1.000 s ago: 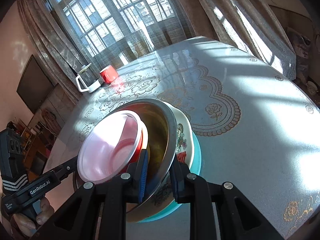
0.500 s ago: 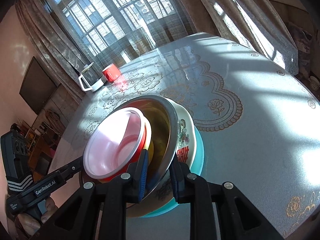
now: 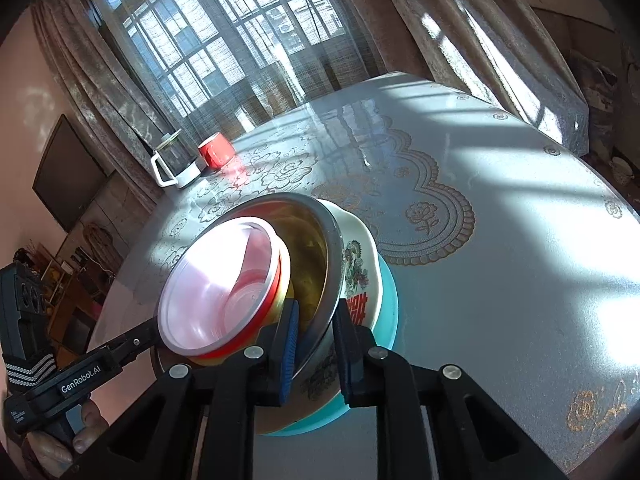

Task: Organize plates and bowls
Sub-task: 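Lift the steel bowl with nested bowls and carry it over the plates, then lower the steel bowl onto the plate stack and open the left tool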

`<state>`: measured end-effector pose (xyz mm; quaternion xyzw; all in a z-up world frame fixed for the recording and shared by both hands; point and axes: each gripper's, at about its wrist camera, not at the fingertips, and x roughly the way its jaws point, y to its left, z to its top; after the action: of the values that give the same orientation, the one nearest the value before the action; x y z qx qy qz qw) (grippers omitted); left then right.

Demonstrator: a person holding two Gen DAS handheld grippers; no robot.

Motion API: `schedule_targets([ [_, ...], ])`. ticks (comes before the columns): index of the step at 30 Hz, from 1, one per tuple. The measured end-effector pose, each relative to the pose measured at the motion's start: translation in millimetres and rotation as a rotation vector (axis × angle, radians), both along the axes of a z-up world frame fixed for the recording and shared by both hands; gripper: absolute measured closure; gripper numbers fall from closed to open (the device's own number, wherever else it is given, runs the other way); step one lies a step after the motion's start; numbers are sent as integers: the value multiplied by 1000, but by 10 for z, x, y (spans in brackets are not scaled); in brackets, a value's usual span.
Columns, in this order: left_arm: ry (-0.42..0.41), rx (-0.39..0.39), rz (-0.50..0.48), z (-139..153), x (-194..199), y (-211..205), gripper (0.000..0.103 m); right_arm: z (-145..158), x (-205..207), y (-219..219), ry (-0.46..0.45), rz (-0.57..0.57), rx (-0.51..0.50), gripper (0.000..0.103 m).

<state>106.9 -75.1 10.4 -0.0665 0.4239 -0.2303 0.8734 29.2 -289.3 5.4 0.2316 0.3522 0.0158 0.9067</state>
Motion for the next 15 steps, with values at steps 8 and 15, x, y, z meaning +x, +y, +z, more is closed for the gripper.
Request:
schedule_targets([
  [8,-2,-1,2,7,-16,-13,82,-8,-2,0,6,0,0,86],
  [15,-14,6,4,20,-43,-5,82,-17,-5,4,9,2,4,86],
])
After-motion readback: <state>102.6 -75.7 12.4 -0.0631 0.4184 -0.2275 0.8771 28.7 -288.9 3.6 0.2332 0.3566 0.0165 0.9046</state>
